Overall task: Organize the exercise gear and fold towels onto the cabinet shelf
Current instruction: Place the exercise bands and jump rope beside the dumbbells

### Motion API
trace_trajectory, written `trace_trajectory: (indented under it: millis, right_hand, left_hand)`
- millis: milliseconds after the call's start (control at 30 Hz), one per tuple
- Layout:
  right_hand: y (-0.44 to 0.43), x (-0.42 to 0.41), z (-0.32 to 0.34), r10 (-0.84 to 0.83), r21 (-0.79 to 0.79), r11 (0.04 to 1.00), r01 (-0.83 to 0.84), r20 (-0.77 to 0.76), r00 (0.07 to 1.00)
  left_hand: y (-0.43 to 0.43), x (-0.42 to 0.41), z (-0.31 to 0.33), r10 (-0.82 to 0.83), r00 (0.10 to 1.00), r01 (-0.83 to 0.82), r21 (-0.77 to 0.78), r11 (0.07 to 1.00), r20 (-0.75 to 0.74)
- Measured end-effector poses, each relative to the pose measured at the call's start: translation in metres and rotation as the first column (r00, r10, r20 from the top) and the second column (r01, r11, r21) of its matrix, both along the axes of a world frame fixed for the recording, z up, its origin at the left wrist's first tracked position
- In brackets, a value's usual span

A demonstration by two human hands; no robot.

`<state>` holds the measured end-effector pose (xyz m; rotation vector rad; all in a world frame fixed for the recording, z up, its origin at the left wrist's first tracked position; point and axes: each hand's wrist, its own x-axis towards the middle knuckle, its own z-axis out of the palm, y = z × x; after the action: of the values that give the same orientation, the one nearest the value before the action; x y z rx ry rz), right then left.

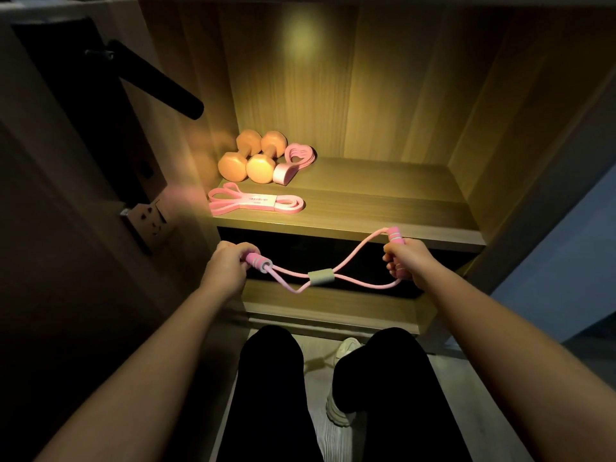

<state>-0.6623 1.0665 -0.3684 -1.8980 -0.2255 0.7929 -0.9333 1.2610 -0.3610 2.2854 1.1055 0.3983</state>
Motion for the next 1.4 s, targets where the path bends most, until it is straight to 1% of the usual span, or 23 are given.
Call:
trace_trajectory:
  millis: [100, 167, 200, 233, 300, 333, 367, 467, 567, 633, 700, 767, 800, 867, 933, 967, 1000, 1033, 1167, 1233, 1267, 1333, 1400]
  right_hand:
    - [-0.007, 0.001, -0.002, -0.006, 0.008, 1.000, 0.006, -0.007, 1.000]
    - [-0.010, 0.000, -0.002, -0.002, 0.002, 1.000, 0.002, -0.003, 1.000]
    - [-0.012, 0.000, -0.002, 0.001, 0.000, 1.000, -0.001, -0.004, 1.000]
    - [-0.013, -0.001, -0.002, 0.003, 0.002, 1.000, -0.003, -0.006, 1.000]
    - [-0.014, -0.003, -0.003, 0.004, 0.009, 1.000, -0.004, -0.011, 1.000]
    - [-0.015, -0.003, -0.003, 0.004, 0.012, 1.000, -0.003, -0.010, 1.000]
    - [-0.015, -0.004, -0.003, 0.003, 0.015, 1.000, -0.003, -0.006, 1.000]
    - [-0.014, -0.005, 0.000, -0.015, 0.024, 1.000, 0.015, 0.010, 1.000]
    - [-0.016, -0.003, 0.004, -0.059, 0.042, 0.997, 0.060, -0.025, 0.998]
    - [-0.021, 0.001, 0.005, -0.095, 0.053, 0.994, 0.098, -0.056, 0.994]
    - [-0.028, 0.005, 0.004, -0.124, 0.042, 0.991, 0.126, -0.042, 0.991]
    - [-0.033, 0.009, 0.002, -0.159, 0.013, 0.987, 0.159, 0.001, 0.987]
    - [-0.035, 0.011, 0.001, -0.188, 0.000, 0.982, 0.188, 0.019, 0.982]
    - [-0.042, 0.018, -0.001, -0.260, -0.019, 0.965, 0.260, 0.020, 0.965]
    - [-0.054, 0.027, -0.002, -0.321, -0.029, 0.947, 0.321, -0.012, 0.947]
    - [-0.059, 0.032, -0.004, -0.338, -0.041, 0.940, 0.337, -0.022, 0.941]
    - [-0.064, 0.035, -0.006, -0.344, -0.060, 0.938, 0.342, -0.027, 0.939]
    - [-0.066, 0.037, -0.009, -0.343, -0.076, 0.937, 0.340, -0.031, 0.939]
    - [-0.071, 0.034, -0.013, -0.341, -0.093, 0.937, 0.336, -0.036, 0.939]
    - [-0.078, 0.036, -0.012, -0.347, -0.114, 0.931, 0.346, 0.006, 0.938]
    - [-0.079, 0.037, -0.012, -0.338, -0.119, 0.933, 0.339, 0.026, 0.941]
    - [-0.075, 0.034, -0.011, -0.286, -0.113, 0.951, 0.288, 0.036, 0.958]
    - [-0.065, 0.028, -0.011, -0.229, -0.100, 0.968, 0.231, 0.031, 0.973]
  left_hand:
    - [-0.002, 0.002, 0.003, -0.010, 1.000, 0.010, -0.023, 1.000, 0.014]
    - [-0.006, 0.004, 0.007, -0.021, 0.998, 0.028, -0.141, 0.990, 0.056]
    - [-0.009, 0.005, 0.010, -0.007, 0.994, 0.033, -0.240, 0.970, 0.107]
    - [-0.011, 0.007, 0.013, 0.037, 0.983, 0.032, -0.360, 0.932, 0.182]
    - [-0.015, 0.011, 0.016, 0.199, 0.927, 0.033, -0.599, 0.800, 0.317]
    - [-0.015, 0.012, 0.015, 0.249, 0.910, 0.032, -0.655, 0.755, 0.332]
    - [-0.016, 0.013, 0.014, 0.244, 0.918, 0.020, -0.650, 0.760, 0.314]
    - [-0.015, 0.015, 0.008, 0.147, 0.969, -0.030, -0.492, 0.870, 0.201]
    - [-0.010, 0.015, -0.001, 0.195, 0.975, -0.153, -0.309, 0.939, 0.110]
    - [-0.004, 0.009, -0.007, 0.284, 0.956, -0.260, -0.247, 0.933, 0.067]
    - [0.002, 0.002, -0.014, 0.376, 0.925, -0.353, -0.251, 0.901, 0.048]
    - [0.003, 0.000, -0.016, 0.452, 0.892, -0.428, -0.300, 0.852, 0.013]
    - [0.003, 0.001, -0.017, 0.496, 0.868, -0.460, -0.358, 0.813, 0.010]
    - [0.004, 0.001, -0.018, 0.622, 0.780, -0.498, -0.537, 0.681, 0.066]
    - [0.010, -0.002, -0.018, 0.746, 0.653, -0.441, -0.734, 0.516, 0.131]
    - [0.013, -0.004, -0.018, 0.780, 0.611, -0.400, -0.797, 0.452, 0.136]
    - [0.016, -0.005, -0.019, 0.790, 0.599, -0.367, -0.833, 0.415, 0.129]
    - [0.016, -0.004, -0.019, 0.785, 0.608, -0.335, -0.857, 0.392, 0.122]
    - [0.013, 0.004, -0.016, 0.765, 0.635, -0.230, -0.917, 0.326, 0.113]
    - [0.018, 0.001, -0.015, 0.758, 0.646, -0.259, -0.909, 0.325, 0.087]
    - [0.018, -0.001, -0.016, 0.747, 0.661, -0.292, -0.891, 0.348, 0.075]
    - [0.014, 0.001, -0.018, 0.685, 0.725, -0.349, -0.821, 0.452, 0.069]
    - [0.006, 0.008, -0.019, 0.585, 0.808, -0.337, -0.758, 0.558, 0.071]
